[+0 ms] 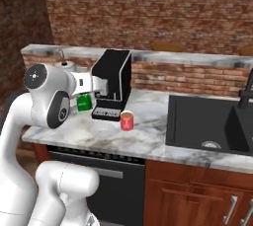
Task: Take a sugar cube from the saucer and place it inside the coffee. Then, grab milk from the fridge and place it next to the coffee on the counter to sweeten the coffee.
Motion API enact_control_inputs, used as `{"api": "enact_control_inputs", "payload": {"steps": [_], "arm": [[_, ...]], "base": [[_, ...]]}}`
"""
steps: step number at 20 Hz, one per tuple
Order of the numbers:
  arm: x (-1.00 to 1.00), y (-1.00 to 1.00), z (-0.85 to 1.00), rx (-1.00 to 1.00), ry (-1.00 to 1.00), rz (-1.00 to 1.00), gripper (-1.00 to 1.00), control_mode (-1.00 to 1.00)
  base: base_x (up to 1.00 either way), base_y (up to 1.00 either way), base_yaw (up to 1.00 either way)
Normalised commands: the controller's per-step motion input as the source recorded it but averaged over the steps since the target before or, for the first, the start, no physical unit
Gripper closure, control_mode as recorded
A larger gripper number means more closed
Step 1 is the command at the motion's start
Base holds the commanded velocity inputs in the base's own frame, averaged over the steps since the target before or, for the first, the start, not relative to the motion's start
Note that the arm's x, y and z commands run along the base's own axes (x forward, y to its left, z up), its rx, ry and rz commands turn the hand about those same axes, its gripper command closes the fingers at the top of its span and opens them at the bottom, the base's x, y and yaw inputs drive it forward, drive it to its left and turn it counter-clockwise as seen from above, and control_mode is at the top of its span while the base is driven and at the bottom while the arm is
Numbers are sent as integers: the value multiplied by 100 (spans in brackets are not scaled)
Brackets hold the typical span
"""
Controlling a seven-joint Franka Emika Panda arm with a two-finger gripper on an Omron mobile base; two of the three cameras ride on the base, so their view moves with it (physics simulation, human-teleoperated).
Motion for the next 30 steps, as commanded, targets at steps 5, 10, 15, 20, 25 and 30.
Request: {"api": "enact_control_inputs", "payload": {"steps": [5,10,15,20,25,30], "arm": [[0,0,0,0,0,0,100,100],[0,0,0,0,0,0,100,100],[0,-1,-6,0,-4,-1,100,-100],[8,-42,-19,4,-7,12,100,-100],[43,-59,-38,9,-2,32,100,-100],[52,-39,-43,6,-1,36,100,-100]], "base": [[46,27,-12],[30,27,-13],[4,2,-4],[0,0,0],[0,0,0],[0,0,0]]}}
